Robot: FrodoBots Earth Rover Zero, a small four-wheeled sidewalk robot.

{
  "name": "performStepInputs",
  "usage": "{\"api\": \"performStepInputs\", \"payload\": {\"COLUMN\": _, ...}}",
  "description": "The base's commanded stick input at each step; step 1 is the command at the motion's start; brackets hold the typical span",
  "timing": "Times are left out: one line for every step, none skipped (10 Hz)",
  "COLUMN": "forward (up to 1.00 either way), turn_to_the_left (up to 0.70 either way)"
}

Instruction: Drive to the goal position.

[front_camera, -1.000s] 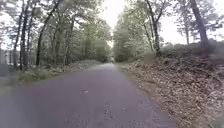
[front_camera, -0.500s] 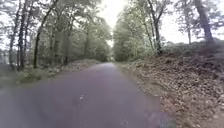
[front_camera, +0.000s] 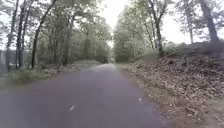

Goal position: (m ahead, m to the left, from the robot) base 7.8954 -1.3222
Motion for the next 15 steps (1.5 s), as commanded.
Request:
{"api": "performStepInputs", "payload": {"forward": 0.70, "turn_to_the_left": 0.00}}
{"api": "performStepInputs", "payload": {"forward": 0.70, "turn_to_the_left": 0.00}}
{"api": "performStepInputs", "payload": {"forward": 0.70, "turn_to_the_left": 0.00}}
{"api": "performStepInputs", "payload": {"forward": 0.70, "turn_to_the_left": 0.00}}
{"api": "performStepInputs", "payload": {"forward": 0.70, "turn_to_the_left": 0.00}}
{"api": "performStepInputs", "payload": {"forward": 0.70, "turn_to_the_left": 0.00}}
{"api": "performStepInputs", "payload": {"forward": 0.70, "turn_to_the_left": 0.00}}
{"api": "performStepInputs", "payload": {"forward": 0.70, "turn_to_the_left": 0.00}}
{"api": "performStepInputs", "payload": {"forward": 0.70, "turn_to_the_left": 0.00}}
{"api": "performStepInputs", "payload": {"forward": 0.70, "turn_to_the_left": 0.00}}
{"api": "performStepInputs", "payload": {"forward": 0.70, "turn_to_the_left": 0.00}}
{"api": "performStepInputs", "payload": {"forward": 0.70, "turn_to_the_left": 0.00}}
{"api": "performStepInputs", "payload": {"forward": 0.70, "turn_to_the_left": 0.00}}
{"api": "performStepInputs", "payload": {"forward": 0.70, "turn_to_the_left": 0.00}}
{"api": "performStepInputs", "payload": {"forward": 0.70, "turn_to_the_left": 0.00}}
